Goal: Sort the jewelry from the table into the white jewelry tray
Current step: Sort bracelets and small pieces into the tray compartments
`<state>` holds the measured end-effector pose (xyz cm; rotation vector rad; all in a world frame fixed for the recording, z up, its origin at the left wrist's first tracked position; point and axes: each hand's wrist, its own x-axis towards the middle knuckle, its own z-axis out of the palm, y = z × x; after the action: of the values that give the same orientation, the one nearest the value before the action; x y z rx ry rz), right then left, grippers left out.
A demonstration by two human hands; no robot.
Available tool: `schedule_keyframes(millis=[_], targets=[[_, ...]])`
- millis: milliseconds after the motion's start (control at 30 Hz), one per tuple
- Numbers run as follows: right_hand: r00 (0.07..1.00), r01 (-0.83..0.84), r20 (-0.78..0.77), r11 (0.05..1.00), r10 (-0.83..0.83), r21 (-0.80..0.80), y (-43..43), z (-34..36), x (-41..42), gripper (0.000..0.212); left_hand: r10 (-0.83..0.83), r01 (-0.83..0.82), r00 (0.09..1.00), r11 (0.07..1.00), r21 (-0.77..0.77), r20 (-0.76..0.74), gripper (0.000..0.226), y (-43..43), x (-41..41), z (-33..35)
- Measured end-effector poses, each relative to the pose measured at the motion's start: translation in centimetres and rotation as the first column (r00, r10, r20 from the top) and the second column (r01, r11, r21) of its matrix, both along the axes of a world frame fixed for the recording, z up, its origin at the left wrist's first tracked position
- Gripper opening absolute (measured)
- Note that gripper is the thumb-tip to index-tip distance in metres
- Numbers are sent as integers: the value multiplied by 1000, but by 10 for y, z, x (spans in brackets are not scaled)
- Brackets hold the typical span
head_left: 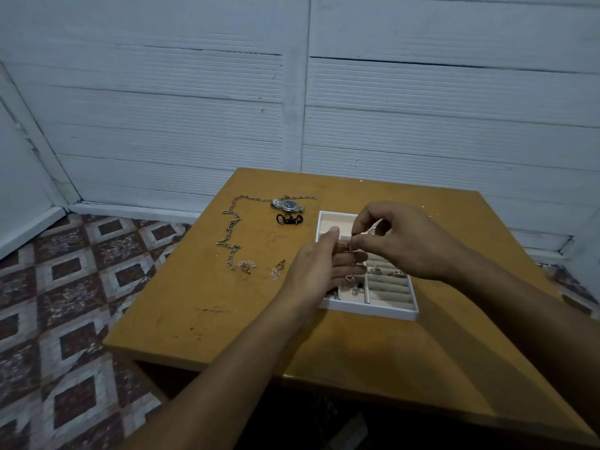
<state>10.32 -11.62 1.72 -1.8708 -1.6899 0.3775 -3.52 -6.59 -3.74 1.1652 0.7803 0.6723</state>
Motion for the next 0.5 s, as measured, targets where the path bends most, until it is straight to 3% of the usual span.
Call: schedule_keyframes(millis=[300, 500], targets=[[995, 91, 25, 992, -94, 81, -7, -13, 15, 6, -65, 112, 986, 937, -331, 151, 51, -6, 8, 0], [995, 87, 47, 994, -90, 62, -12, -28, 18, 8, -63, 101, 991, 928, -359, 116, 49, -1, 10, -3]])
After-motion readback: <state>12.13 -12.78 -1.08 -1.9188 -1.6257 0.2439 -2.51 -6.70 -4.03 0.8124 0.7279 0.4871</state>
